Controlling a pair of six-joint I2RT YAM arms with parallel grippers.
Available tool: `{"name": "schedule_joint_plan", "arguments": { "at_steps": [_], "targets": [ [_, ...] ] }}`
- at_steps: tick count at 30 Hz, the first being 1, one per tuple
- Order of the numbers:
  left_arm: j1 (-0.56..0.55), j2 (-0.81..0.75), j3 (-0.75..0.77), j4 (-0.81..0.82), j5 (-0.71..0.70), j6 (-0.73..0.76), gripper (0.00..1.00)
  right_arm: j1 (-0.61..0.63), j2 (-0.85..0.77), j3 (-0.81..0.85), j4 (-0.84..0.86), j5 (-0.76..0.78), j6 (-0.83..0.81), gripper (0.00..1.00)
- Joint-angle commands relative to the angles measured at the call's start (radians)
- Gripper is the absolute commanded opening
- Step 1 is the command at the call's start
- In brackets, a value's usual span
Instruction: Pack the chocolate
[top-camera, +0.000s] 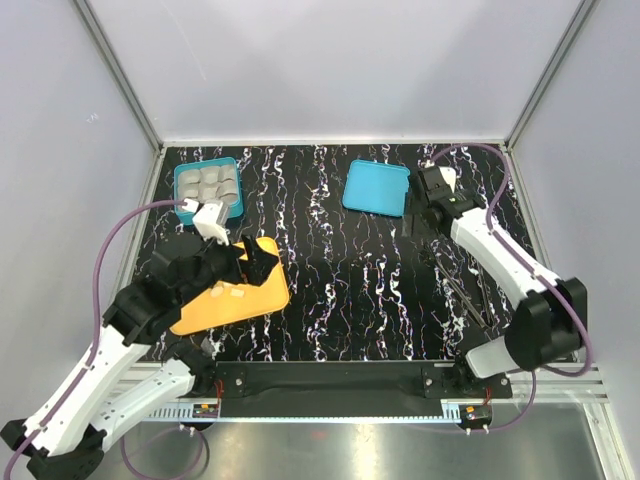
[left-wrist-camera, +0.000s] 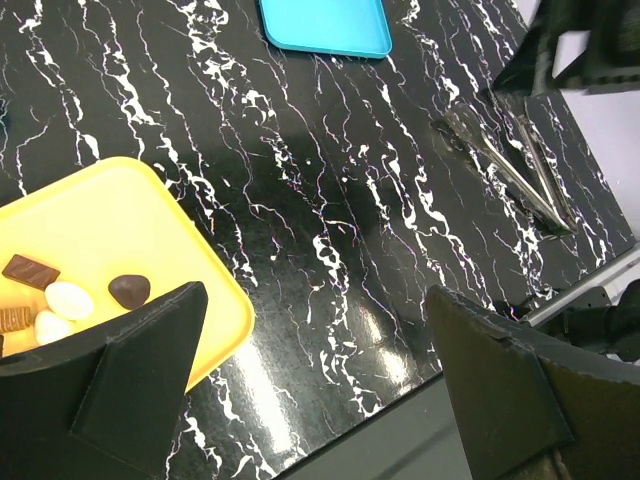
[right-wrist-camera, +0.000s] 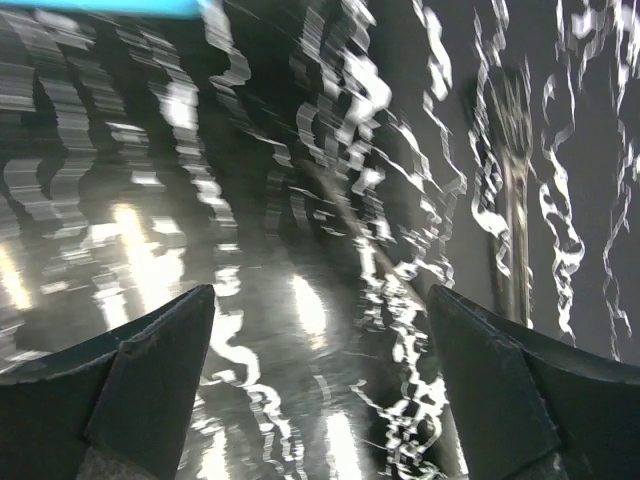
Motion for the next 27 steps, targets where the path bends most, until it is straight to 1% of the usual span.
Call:
{"name": "schedule_joint_plan", "arguments": {
  "at_steps": [1,3,4,6,7,9,10,19,23,27],
  "targets": [
    [-0.002,-0.023,-0.003,-0.023,-0.002,0.017,0.99,-0.080,0.023,-0.034,0.006,-0.055,-0.051,0.92],
    [-0.002,-0.033,-0.002,-0.042,-0.005,0.023,0.99,-0.126,0.046,-0.060,0.029,-0.090,-0.050,0.87],
    [-0.002,-0.040,-0.003,-0.045,-0.007,0.025,0.99,-0.140,0.052,-0.069,0.040,-0.103,-0.048,0.82],
    [-0.002,-0.053,-0.009,-0.048,-0.008,0.023,0.99,-0.174,0.074,-0.086,0.069,-0.132,-0.045,0.78],
    [-0.002,-0.058,-0.018,-0.046,-0.008,0.022,0.99,-0.182,0.081,-0.091,0.077,-0.136,-0.045,0.74],
    [-0.002,-0.066,-0.024,-0.046,-0.005,0.019,0.99,-0.194,0.107,-0.100,0.098,-0.158,-0.050,0.71],
    [-0.002,-0.066,-0.030,-0.048,-0.004,0.016,0.99,-0.197,0.115,-0.101,0.104,-0.170,-0.053,0.68],
    [-0.002,-0.072,-0.049,-0.040,-0.002,0.012,0.99,-0.229,0.207,-0.108,0.164,-0.228,-0.062,0.63],
    [-0.002,-0.061,-0.052,-0.029,0.012,0.011,0.99,-0.240,0.258,-0.098,0.205,-0.277,-0.086,0.61],
    [-0.002,-0.055,-0.052,-0.029,0.007,0.017,0.99,-0.243,0.319,-0.074,0.198,-0.284,-0.108,0.57]
  ]
}}
